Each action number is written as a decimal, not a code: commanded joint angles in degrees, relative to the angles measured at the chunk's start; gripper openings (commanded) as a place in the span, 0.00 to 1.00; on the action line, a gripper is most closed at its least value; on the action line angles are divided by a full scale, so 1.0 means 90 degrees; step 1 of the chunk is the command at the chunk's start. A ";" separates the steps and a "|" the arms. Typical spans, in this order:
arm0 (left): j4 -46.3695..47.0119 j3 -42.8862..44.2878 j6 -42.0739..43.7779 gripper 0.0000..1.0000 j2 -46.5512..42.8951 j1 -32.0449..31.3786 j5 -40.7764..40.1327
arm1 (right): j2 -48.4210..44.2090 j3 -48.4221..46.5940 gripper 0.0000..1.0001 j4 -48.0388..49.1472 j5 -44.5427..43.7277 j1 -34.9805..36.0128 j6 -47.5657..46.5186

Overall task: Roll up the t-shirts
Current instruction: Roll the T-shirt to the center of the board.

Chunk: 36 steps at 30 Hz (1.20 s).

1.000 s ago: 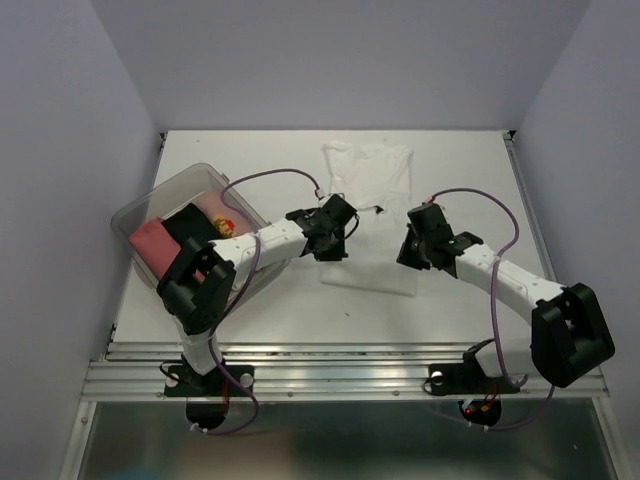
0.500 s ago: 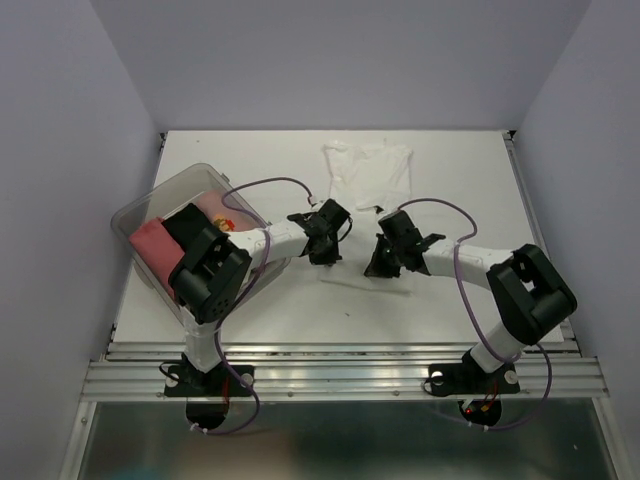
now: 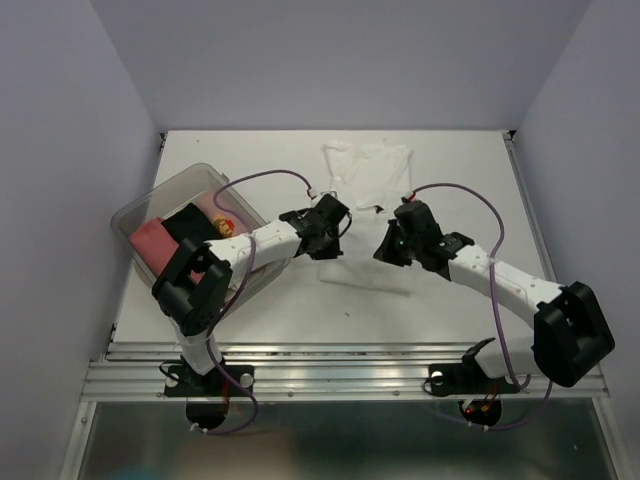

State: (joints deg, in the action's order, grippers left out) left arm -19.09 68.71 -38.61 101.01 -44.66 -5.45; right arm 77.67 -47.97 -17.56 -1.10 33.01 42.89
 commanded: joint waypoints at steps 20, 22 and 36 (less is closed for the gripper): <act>-0.0320 0.0159 0.0208 0.00 0.0038 -0.0389 -0.0624 | -0.0502 0.0203 0.02 -0.1017 -0.1381 -0.0455 -0.0420; -0.0320 0.0139 0.0208 0.00 -0.0071 -0.0292 -0.0634 | -0.0728 0.0154 0.02 -0.1076 -0.1352 -0.0630 -0.0498; 0.0129 -0.0094 0.0150 0.00 0.0661 0.0021 -0.0517 | 0.0285 0.0818 0.01 -0.0393 -0.1244 -0.0905 -0.0440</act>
State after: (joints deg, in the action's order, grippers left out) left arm -18.83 69.91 -37.43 104.92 -44.25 -9.28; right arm 76.31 -42.57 -24.77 -11.14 25.15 38.81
